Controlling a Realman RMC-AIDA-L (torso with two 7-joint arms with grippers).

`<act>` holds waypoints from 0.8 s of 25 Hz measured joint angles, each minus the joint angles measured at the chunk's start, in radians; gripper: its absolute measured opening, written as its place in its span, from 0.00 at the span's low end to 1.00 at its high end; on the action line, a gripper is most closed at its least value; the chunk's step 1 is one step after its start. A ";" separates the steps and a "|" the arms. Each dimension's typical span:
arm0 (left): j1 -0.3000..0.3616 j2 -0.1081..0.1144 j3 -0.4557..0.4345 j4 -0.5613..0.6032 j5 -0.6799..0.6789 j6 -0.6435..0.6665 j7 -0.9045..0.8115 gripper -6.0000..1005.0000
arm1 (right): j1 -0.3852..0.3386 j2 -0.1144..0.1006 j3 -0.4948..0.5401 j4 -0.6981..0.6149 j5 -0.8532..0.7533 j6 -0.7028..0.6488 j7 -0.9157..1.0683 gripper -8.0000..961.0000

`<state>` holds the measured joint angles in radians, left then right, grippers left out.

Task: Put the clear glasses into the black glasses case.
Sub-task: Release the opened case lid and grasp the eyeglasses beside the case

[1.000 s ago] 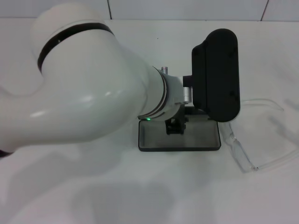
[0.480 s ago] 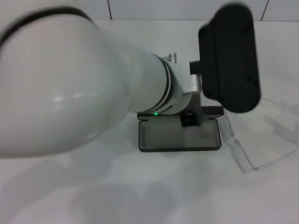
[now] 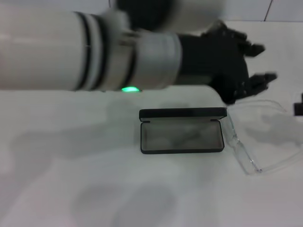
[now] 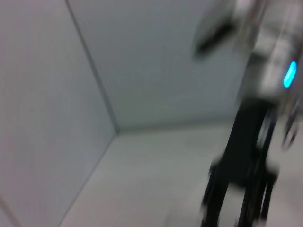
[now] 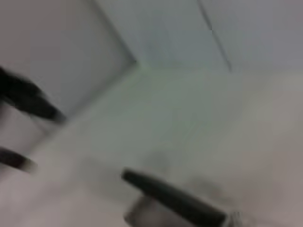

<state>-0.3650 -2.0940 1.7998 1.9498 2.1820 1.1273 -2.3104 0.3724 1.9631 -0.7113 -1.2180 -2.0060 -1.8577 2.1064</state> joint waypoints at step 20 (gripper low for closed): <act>0.129 0.004 -0.598 -0.563 -0.930 0.477 0.568 0.40 | 0.353 0.049 -0.507 -0.140 -0.479 0.071 0.552 0.73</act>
<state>-0.2362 -2.0901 1.2022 1.3867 1.2519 1.6046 -1.7423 0.7253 2.0122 -1.2184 -1.3579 -2.4847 -1.7869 2.6582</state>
